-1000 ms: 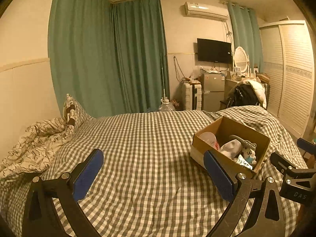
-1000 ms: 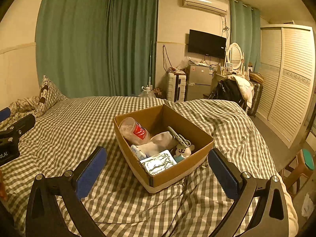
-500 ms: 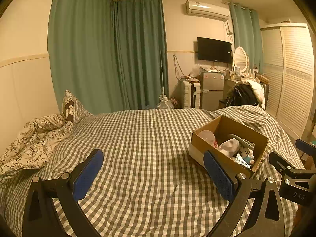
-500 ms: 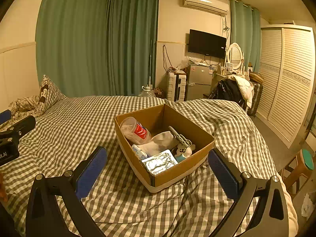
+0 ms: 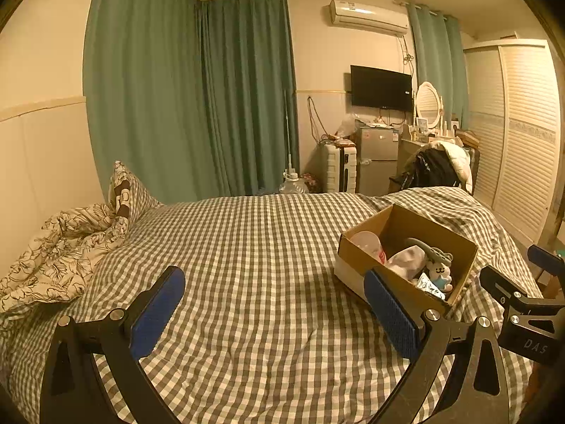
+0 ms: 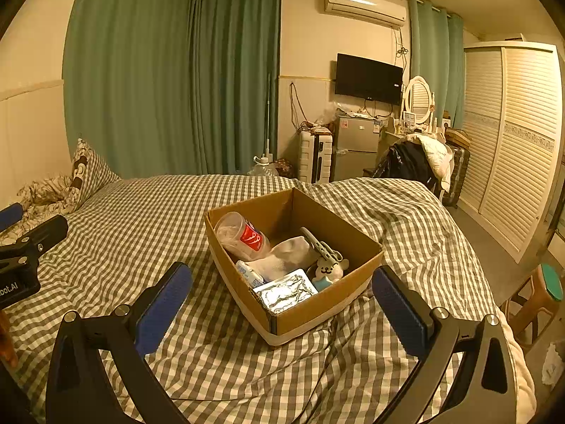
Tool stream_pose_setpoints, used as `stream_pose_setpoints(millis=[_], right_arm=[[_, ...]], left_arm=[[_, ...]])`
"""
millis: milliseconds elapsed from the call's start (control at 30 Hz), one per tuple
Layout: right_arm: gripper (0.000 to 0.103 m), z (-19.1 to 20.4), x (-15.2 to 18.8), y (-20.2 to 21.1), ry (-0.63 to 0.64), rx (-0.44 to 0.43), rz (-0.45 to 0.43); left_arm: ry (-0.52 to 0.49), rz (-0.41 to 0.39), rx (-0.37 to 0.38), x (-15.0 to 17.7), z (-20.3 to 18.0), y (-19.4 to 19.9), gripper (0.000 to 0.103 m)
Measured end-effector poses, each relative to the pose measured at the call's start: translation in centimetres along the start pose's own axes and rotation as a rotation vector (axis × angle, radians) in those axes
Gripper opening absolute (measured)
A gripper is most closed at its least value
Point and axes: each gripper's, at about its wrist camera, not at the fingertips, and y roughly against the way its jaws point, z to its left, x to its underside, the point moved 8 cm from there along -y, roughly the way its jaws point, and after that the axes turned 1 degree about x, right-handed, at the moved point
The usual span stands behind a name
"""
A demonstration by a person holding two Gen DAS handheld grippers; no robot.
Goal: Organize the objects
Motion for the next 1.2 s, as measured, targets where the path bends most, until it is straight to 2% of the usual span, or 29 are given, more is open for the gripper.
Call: stream_pose_setpoints(millis=[300, 1200], right_arm=[[0.103, -0.03, -0.02, 0.1, -0.001, 0.001, 0.001], [0.103, 0.63, 0.26, 0.07, -0.001, -0.002, 0.005]], left_arm=[[0.008, 0.014, -0.003, 0.24, 0.07, -0.09, 0.103], [-0.011, -0.01, -0.011, 0.22, 0.04, 0.39, 0.103]])
